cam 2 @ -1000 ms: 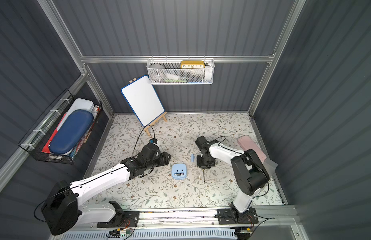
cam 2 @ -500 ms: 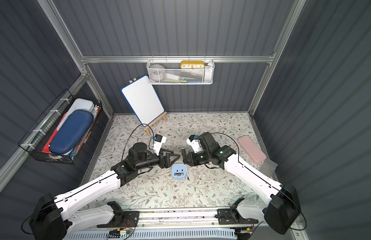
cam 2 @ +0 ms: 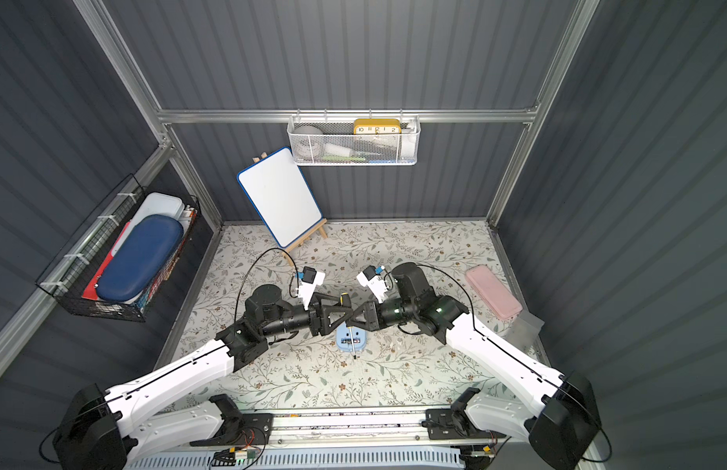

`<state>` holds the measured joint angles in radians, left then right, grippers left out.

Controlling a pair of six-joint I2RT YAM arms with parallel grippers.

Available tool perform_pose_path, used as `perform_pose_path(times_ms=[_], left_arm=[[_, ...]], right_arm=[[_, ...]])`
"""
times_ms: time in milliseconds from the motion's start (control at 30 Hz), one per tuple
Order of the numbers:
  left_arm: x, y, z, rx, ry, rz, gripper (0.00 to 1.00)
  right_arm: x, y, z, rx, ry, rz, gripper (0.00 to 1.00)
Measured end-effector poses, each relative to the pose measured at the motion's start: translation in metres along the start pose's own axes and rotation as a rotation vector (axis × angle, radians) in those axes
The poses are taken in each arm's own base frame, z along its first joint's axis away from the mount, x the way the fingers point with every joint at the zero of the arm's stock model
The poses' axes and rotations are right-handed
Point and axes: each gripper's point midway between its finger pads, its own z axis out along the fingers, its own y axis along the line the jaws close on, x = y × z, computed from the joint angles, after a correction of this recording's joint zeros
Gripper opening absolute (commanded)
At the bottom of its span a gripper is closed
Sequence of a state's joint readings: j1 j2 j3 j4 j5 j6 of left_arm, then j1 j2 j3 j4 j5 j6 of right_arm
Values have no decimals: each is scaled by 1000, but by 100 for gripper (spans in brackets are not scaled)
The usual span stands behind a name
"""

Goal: Remove the battery from the alarm
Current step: Pick up the screwdriver from the center of the board.

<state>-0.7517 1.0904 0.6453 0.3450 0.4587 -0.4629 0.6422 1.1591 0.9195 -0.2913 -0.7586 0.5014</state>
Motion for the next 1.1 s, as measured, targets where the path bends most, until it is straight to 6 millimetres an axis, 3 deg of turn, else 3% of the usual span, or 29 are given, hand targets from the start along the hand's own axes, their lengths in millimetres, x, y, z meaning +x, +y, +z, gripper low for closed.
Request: perform_pose_path(times_ms=[233,467,600,733,833,967,1100], left_arm=[[-3,-7,-4,38,-44,13,28],[-5,-12,-6,77,-66,17,18],[-6,-10,-6,65,-70,17,10],[-1,-4,-5,32,-50,25,5],[5,4,-5,-8,-20,42,2],[9,8,-5,-30,1,68,0],[13,7,-5,-23,20,99,0]], right_arm=[[5,7,3,-44,2,-6,0],[4,10,5,-54,-7,-24,0],[3,8,6,-40,-18,-32,22],[5,-1,6,14,-20,-43,29],[4,-1,-7,60,-61,-58,33],[-4,15,-30,69,-155,-114,33],[-9,8,-32,103,-179,-106,33]])
